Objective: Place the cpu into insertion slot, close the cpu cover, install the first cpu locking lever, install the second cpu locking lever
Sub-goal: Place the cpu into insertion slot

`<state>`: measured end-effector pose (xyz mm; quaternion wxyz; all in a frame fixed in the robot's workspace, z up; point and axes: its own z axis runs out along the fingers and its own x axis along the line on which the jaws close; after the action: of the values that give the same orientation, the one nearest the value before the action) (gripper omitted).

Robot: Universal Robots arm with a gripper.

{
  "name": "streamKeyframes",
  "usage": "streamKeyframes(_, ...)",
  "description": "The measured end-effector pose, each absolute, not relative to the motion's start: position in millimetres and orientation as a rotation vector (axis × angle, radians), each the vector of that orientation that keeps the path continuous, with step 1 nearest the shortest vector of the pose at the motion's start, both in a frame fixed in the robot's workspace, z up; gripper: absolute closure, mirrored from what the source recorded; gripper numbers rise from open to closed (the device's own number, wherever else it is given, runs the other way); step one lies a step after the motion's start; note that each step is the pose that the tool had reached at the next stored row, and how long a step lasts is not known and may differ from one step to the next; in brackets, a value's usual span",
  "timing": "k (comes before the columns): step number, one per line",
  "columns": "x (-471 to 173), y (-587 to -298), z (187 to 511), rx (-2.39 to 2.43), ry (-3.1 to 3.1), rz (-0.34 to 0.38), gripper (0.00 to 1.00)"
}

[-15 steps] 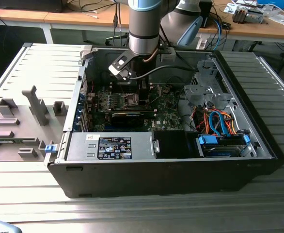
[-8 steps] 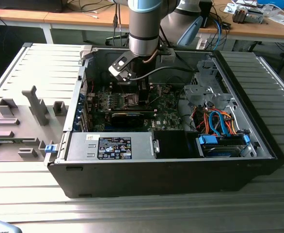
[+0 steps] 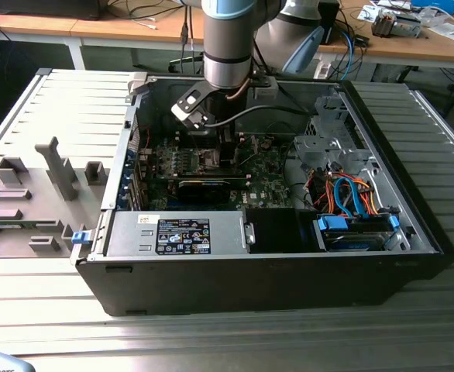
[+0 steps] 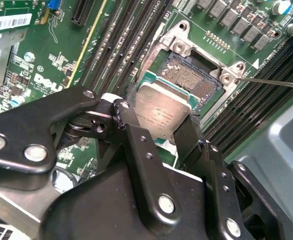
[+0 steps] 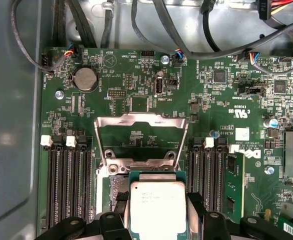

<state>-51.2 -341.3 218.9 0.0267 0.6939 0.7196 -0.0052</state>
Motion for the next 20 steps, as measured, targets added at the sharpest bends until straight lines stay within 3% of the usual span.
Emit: streamKeyframes(20,-61,-328,206,2.157,2.21,-0.017,0.45)
